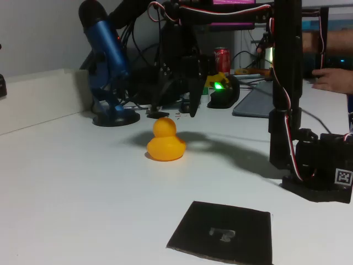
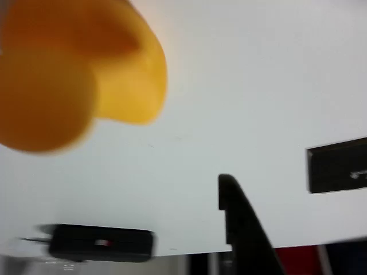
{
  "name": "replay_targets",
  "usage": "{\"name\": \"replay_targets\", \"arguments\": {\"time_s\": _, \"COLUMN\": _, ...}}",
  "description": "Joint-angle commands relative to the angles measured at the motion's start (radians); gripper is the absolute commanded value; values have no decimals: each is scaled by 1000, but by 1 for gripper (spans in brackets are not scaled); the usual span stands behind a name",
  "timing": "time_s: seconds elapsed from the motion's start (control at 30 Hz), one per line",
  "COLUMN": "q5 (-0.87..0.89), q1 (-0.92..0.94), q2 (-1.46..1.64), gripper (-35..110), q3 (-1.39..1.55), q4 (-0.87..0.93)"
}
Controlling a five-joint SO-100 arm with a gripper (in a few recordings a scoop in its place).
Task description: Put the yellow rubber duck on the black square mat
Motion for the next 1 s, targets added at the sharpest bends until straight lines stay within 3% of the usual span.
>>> {"name": "replay_targets", "arguments": {"time_s": 0.0, "q5": -11, "q1": -67, "q2": 14, "gripper": 46, "q3": -37, "q4": 14}}
{"name": "replay_targets", "arguments": {"time_s": 0.23, "q5": -17, "q1": -173, "q2": 14, "gripper": 46, "q3": -26, "q4": 17}}
{"name": "replay_targets", "arguments": {"time_s": 0.97, "q5": -11, "q1": -92, "q2": 15, "gripper": 46, "q3": -37, "q4": 17}}
